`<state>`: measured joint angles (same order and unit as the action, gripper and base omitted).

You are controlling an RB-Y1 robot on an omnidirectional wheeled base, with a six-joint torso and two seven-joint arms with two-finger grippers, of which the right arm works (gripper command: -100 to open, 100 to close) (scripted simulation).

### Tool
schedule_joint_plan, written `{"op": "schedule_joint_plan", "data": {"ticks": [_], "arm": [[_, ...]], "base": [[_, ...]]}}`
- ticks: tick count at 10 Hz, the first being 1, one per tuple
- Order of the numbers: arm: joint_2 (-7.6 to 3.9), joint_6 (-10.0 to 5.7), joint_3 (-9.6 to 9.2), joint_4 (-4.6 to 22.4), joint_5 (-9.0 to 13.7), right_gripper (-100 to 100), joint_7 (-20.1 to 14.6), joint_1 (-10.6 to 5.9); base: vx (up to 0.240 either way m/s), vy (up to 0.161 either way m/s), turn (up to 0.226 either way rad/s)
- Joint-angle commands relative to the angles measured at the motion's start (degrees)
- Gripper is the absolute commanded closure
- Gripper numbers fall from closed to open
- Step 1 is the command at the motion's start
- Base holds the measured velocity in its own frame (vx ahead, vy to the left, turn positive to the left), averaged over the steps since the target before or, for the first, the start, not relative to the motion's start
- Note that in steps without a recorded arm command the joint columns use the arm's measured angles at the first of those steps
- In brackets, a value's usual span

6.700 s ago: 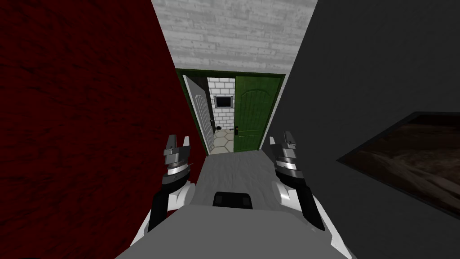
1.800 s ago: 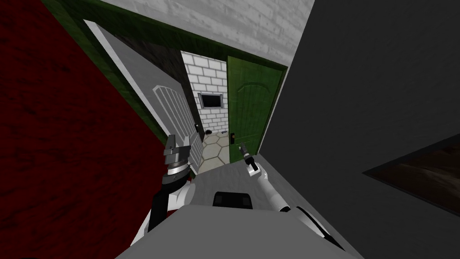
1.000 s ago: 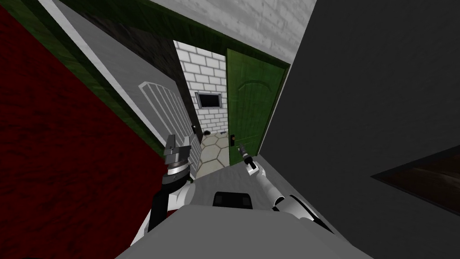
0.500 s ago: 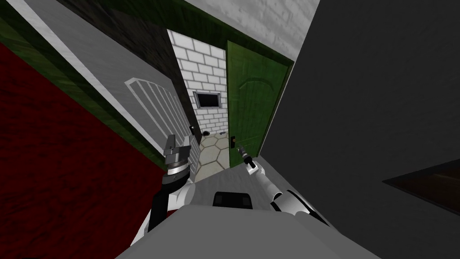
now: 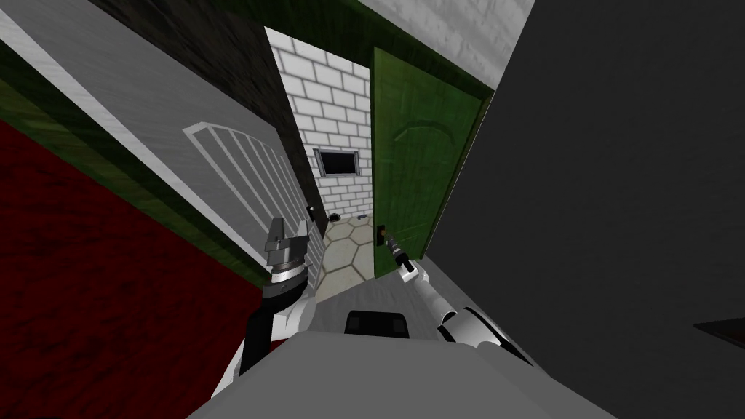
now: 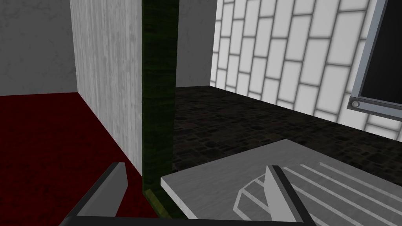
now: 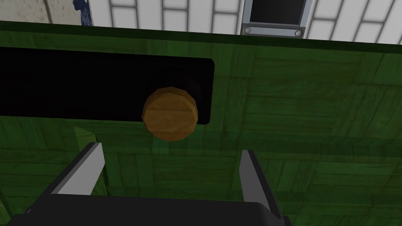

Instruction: Push the door open

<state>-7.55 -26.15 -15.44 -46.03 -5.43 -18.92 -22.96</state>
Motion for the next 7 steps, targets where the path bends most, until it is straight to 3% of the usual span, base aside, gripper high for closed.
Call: {"op": "schedule_joint_plan", "data": {"ticks": [1, 4, 5, 7], "arm": [[0.13, -0.04, 0.32, 0.29, 0.08, -100, 0.28, -0.09], [0.27, 0.01, 0.58, 0.41, 0.13, -100, 0.5, -0.13], [0.27, 0.01, 0.58, 0.41, 0.13, 100, 0.5, -0.13], [0.27, 0.01, 0.58, 0.41, 0.13, 100, 0.5, -0.13]], "base": [[0.203, 0.093, 0.031], [0.185, 0.069, 0.023], [-0.011, -0.004, -0.006], [-0.025, -0.013, 0.018]]}}
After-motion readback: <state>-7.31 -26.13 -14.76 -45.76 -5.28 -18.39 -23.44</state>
